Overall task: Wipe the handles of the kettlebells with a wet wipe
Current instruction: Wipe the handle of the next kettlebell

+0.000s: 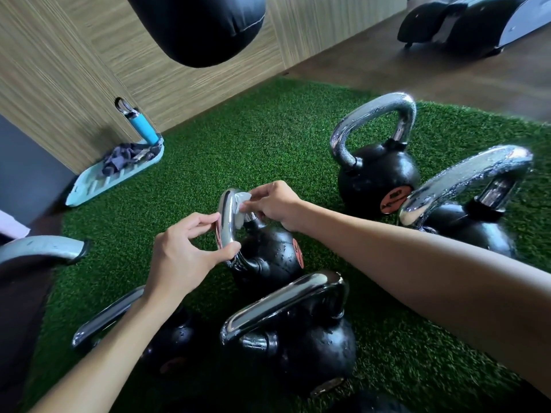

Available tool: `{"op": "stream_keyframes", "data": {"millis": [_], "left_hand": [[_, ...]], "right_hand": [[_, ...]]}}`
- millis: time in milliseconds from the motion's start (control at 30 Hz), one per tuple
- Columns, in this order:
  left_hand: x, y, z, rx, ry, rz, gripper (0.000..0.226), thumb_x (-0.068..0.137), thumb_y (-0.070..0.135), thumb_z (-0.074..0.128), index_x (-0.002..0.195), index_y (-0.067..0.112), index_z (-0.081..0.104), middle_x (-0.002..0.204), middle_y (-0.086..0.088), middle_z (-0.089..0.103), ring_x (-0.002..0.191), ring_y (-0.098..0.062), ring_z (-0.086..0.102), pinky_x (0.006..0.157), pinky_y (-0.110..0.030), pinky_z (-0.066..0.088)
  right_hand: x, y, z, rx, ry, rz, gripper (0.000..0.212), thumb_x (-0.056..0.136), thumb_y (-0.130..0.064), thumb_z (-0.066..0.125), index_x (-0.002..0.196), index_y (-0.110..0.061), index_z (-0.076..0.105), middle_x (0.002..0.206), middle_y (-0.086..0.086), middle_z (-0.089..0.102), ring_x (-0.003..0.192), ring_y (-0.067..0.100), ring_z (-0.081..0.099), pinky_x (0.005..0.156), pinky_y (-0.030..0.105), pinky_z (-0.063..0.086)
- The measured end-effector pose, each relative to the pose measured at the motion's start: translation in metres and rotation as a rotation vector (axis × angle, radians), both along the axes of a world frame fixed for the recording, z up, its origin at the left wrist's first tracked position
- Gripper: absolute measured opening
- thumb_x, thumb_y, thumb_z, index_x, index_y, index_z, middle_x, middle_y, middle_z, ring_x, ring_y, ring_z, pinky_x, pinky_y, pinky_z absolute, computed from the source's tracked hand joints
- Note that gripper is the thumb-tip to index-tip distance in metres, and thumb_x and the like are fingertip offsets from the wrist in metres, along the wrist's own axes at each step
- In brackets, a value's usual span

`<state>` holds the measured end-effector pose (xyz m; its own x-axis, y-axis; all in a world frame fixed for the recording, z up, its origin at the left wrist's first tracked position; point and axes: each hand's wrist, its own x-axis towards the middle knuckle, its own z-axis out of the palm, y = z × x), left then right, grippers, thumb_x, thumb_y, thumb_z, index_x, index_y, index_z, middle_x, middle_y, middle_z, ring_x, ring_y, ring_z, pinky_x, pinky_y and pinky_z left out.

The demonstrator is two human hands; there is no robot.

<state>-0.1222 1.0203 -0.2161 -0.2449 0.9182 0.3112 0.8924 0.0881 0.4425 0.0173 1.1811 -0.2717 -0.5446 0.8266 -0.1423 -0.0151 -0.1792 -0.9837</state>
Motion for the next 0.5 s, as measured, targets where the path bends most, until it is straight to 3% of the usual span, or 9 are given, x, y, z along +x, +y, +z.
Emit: {"op": "stream_keyframes", "data": {"millis": [67, 167, 267, 400, 500], "left_hand": [[0.002, -0.001, 0.001, -0.001, 0.011, 0.000, 0.056, 0.061, 0.045, 0.093, 0.112, 0.033, 0.072, 0.116, 0.011, 0.074, 0.096, 0.025, 0.050, 0.074, 0.003, 0.035], [0.002, -0.003, 0.002, 0.006, 0.024, 0.005, 0.057, 0.061, 0.049, 0.092, 0.113, 0.036, 0.072, 0.118, 0.007, 0.074, 0.102, 0.011, 0.057, 0.076, -0.010, 0.041], [0.004, -0.002, 0.001, 0.013, 0.062, 0.008, 0.058, 0.061, 0.051, 0.090, 0.114, 0.035, 0.072, 0.118, 0.005, 0.075, 0.102, 0.005, 0.060, 0.077, -0.018, 0.047], [0.006, -0.003, 0.002, 0.026, 0.085, 0.022, 0.059, 0.061, 0.055, 0.089, 0.114, 0.035, 0.071, 0.117, 0.005, 0.075, 0.101, 0.003, 0.062, 0.082, -0.027, 0.057], [0.007, -0.005, 0.003, 0.022, 0.084, 0.024, 0.061, 0.061, 0.058, 0.088, 0.115, 0.036, 0.071, 0.118, 0.005, 0.074, 0.101, 0.001, 0.062, 0.085, -0.035, 0.059]], "right_hand": [[0.004, 0.000, -0.001, -0.068, 0.010, 0.087, 0.019, 0.087, -0.006, 0.074, 0.101, -0.007, 0.062, 0.075, 0.005, 0.062, 0.049, 0.007, 0.048, 0.045, 0.014, 0.038], [0.014, -0.008, -0.002, -0.129, -0.004, 0.274, 0.011, 0.087, -0.003, 0.072, 0.083, -0.009, 0.064, 0.064, 0.001, 0.064, 0.050, 0.008, 0.049, 0.044, 0.015, 0.040], [0.013, -0.018, 0.001, -0.096, -0.066, 0.342, 0.007, 0.086, 0.000, 0.073, 0.092, -0.004, 0.071, 0.069, 0.004, 0.068, 0.048, 0.007, 0.055, 0.045, 0.019, 0.046], [0.005, -0.021, 0.000, -0.121, -0.038, 0.248, 0.026, 0.088, 0.005, 0.068, 0.114, 0.006, 0.065, 0.075, 0.007, 0.063, 0.049, 0.008, 0.050, 0.044, 0.016, 0.041], [0.012, -0.025, -0.002, -0.098, -0.057, 0.360, 0.017, 0.089, 0.004, 0.066, 0.104, -0.003, 0.069, 0.077, 0.006, 0.064, 0.053, 0.008, 0.050, 0.047, 0.017, 0.042]]}}
